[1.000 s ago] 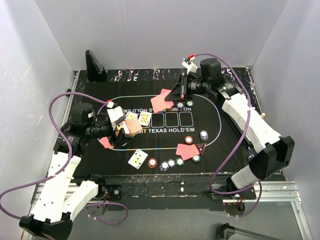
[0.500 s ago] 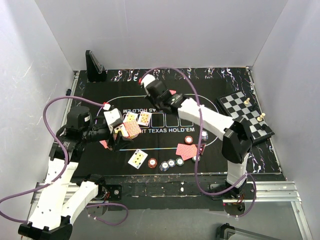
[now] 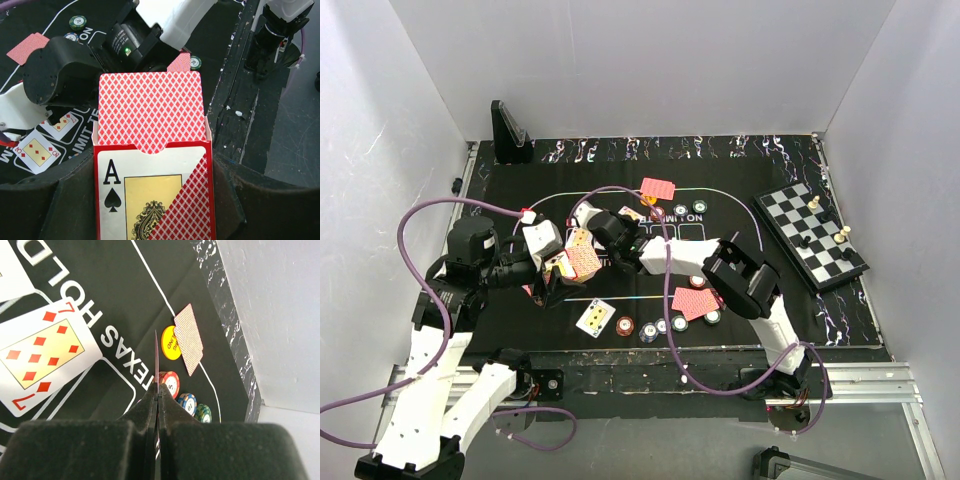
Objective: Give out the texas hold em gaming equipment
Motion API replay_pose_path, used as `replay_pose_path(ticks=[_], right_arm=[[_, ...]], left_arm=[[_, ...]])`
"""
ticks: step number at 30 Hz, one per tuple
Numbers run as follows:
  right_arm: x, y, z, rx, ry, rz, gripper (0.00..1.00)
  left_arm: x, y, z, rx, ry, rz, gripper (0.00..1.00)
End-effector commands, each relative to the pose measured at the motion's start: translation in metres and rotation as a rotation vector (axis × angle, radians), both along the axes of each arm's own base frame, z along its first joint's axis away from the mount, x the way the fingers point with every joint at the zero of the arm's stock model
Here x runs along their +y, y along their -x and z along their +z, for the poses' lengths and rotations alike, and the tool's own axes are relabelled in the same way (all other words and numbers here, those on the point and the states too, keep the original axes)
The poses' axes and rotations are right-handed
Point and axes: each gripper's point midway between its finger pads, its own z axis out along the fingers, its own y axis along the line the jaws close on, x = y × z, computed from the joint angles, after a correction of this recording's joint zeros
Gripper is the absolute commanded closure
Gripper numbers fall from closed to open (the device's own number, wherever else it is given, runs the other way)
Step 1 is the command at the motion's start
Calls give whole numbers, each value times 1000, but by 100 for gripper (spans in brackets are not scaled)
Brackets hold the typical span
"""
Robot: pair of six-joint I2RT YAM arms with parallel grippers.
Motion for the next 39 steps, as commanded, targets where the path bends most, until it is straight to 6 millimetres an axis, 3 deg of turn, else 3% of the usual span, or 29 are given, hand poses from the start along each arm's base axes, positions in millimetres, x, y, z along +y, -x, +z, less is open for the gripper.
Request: replay_pose_path(ticks=[1,8,13,17,27,29,39], right_arm=[[-2,-12,9,-96,-28,-39,99],[-12,-6,-14,-87,22,-63,99],[-20,10,-35,-28,34,-82,99],[-14,32,-50,67,-6,-45,99],[-8,55,-81,226,-70,-20,99],[-7,59,-86,255,-77,-14,91],[-3,83,-99,459,-117,14,74]], left_arm=[[-2,6,11,-23,25,-22,100],[-3,5,9,-23,25,-26,100],[-3,4,11,-18,28,-25,100],[-4,3,12,-18,27,-26,100],[-3,2,14,-16,17,-23,100],[-3,2,14,-18,17,-25,100],[-3,3,16,-32,14,-28,100]])
